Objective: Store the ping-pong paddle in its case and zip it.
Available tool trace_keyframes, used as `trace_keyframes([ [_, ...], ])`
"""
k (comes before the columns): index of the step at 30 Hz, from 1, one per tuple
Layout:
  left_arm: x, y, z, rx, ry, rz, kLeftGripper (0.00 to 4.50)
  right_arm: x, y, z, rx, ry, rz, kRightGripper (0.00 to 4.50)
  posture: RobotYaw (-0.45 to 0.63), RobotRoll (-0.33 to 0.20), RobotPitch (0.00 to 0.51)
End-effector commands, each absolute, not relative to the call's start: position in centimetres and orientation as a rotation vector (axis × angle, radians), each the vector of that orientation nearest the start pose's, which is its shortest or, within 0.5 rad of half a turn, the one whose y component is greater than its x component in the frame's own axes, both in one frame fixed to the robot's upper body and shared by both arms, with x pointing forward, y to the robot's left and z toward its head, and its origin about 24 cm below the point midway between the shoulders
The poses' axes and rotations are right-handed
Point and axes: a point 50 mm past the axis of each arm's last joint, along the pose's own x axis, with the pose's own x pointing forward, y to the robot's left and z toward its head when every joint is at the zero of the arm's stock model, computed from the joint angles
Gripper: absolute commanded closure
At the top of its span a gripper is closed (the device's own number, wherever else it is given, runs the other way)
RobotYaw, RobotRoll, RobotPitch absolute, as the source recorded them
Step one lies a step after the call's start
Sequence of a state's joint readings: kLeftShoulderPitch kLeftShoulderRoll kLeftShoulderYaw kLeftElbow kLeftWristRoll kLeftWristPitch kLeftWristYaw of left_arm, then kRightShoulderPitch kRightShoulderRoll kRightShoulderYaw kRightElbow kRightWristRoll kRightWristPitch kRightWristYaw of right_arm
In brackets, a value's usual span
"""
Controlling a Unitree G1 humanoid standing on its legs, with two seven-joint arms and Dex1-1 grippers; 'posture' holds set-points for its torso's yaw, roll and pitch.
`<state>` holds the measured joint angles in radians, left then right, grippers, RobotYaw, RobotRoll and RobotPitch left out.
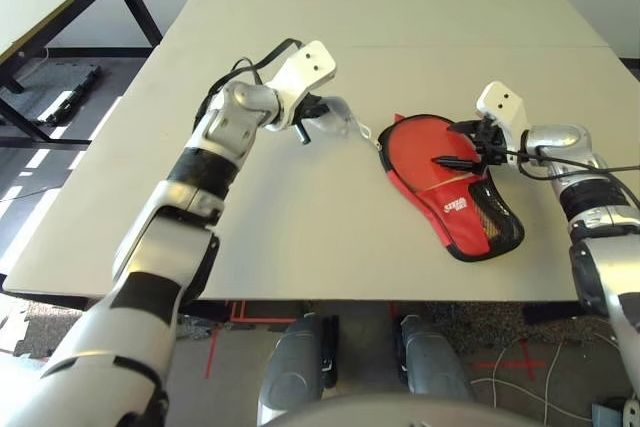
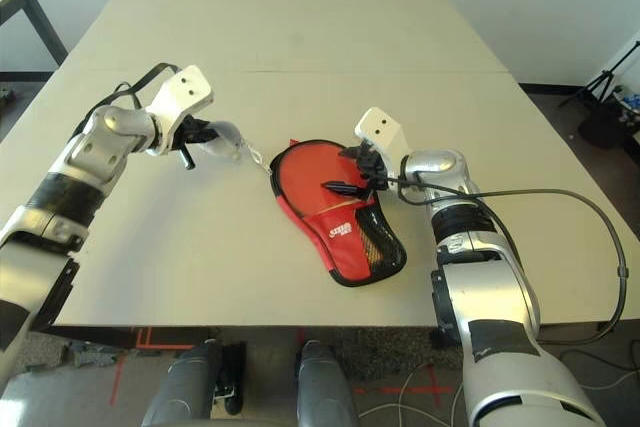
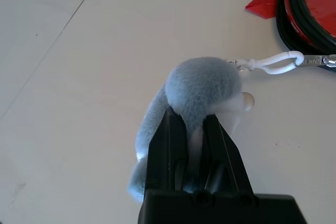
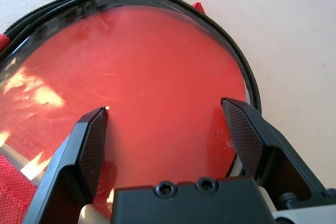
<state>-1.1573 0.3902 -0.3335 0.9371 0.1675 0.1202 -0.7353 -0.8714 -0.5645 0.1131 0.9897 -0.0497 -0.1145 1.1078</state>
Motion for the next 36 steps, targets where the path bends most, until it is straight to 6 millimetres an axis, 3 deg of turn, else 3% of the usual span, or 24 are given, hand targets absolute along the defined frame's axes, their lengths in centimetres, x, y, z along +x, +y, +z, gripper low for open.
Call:
trace_keyframes([
  [1,41.9,13.5,19.6,0.801,0.182,-0.638,4.39,34.6,-24.4,7.8,-0.495,0.543,0.91,0.0,-0.07,0.0,0.158],
  [15,42.8,9.2,21.6,0.791,0.027,-0.505,4.39,33.7,-24.7,7.2,-0.472,0.546,0.893,0.0,-0.14,0.0,0.16],
  [24,42.8,7.5,22.0,0.786,-0.034,-0.456,4.39,33.4,-24.6,7.0,-0.46,0.547,0.887,0.0,-0.16,0.0,0.161],
  [34,41.6,2.4,22.8,0.703,-0.118,-0.622,4.39,33.3,-24.4,6.8,-0.453,0.544,0.878,0.0,-0.16,0.0,0.161],
  [36,41.0,0.7,23.0,0.686,-0.14,-0.683,3.67,33.2,-24.4,6.7,-0.451,0.545,0.875,0.0,-0.16,0.0,0.162],
])
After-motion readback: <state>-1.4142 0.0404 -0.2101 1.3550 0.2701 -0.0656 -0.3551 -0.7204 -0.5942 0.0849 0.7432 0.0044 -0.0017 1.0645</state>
